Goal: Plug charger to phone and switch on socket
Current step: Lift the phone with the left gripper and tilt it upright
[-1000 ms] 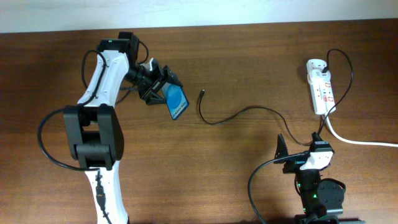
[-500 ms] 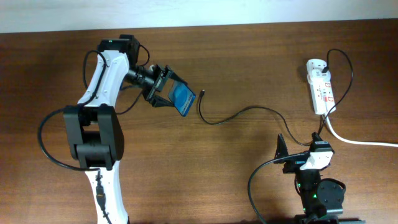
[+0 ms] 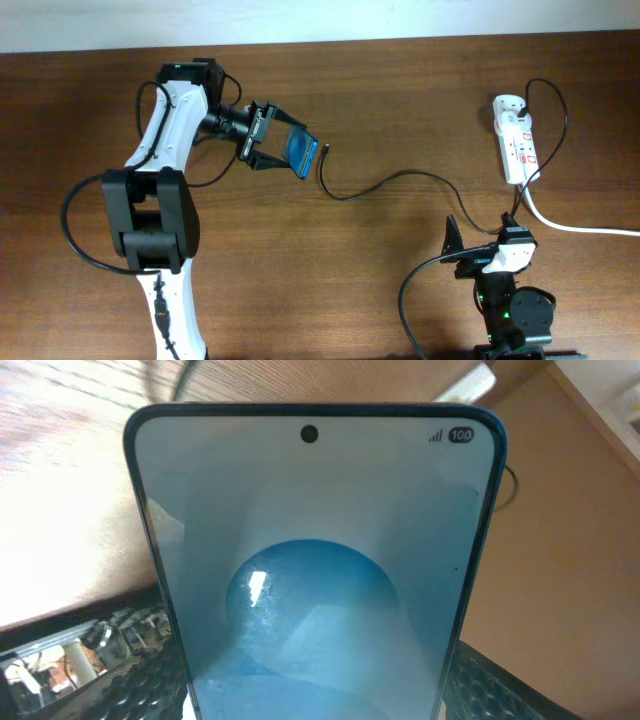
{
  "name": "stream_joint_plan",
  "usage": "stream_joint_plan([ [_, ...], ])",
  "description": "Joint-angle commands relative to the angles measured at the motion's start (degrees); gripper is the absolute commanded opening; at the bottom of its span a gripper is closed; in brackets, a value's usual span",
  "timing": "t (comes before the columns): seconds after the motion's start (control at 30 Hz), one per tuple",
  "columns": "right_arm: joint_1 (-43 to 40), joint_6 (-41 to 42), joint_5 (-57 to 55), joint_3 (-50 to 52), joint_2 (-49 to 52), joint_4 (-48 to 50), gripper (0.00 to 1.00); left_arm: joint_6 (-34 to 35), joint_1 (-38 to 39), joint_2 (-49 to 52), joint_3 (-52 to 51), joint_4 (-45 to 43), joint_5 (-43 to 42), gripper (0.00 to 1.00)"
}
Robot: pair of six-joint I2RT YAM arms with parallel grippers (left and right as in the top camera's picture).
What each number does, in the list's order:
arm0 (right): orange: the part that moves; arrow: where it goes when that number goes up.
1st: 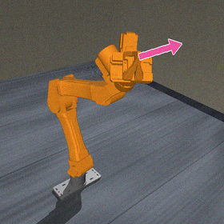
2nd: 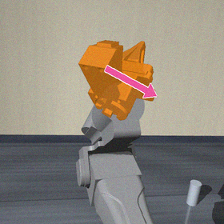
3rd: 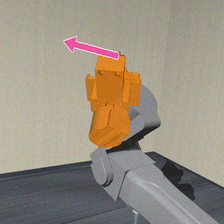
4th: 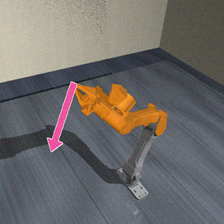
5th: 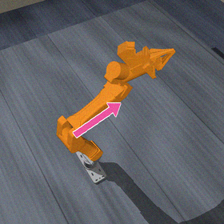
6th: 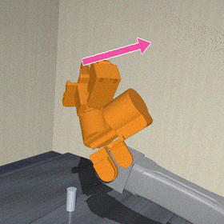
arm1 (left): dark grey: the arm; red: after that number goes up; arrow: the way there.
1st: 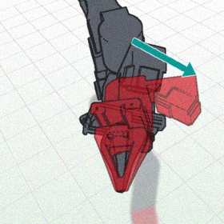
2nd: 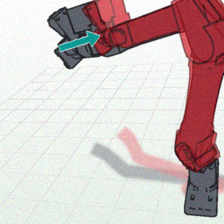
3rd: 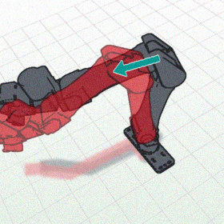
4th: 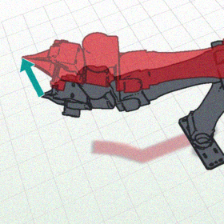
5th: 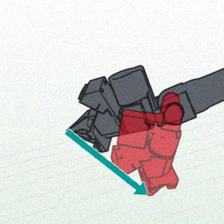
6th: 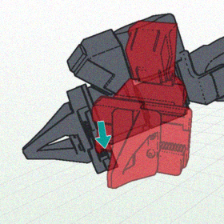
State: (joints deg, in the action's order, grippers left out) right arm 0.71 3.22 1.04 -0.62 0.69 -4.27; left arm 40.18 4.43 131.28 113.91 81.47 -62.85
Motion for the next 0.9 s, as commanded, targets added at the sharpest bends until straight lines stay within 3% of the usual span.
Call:
stream_joint_plan([
  [0.0, -0.3, 0.2, -0.5, 0.3, -0.3, -0.3, 0.98, 0.6, -0.1, 0.2, 1.5, 0.3, -5.1, 0.0],
  [0.6, -0.3, 0.2, -0.4, 0.3, -0.3, 0.3, 0.98, 0.5, -0.1, 0.2, 1.5, 0.3, -4.9, 0.0],
  [0.77, -0.3, 0.3, 7.7, 0.2, -0.3, 5.9, 0.98, 0.5, -0.1, 0.2, 1.5, 0.3, -4.8, 0.0],
  [0.87, -0.3, 6.1, 9.7, -1.9, -0.2, 6.4, 0.98, 0.5, -0.1, 0.2, 1.5, 0.0, -3.4, 0.0],
])
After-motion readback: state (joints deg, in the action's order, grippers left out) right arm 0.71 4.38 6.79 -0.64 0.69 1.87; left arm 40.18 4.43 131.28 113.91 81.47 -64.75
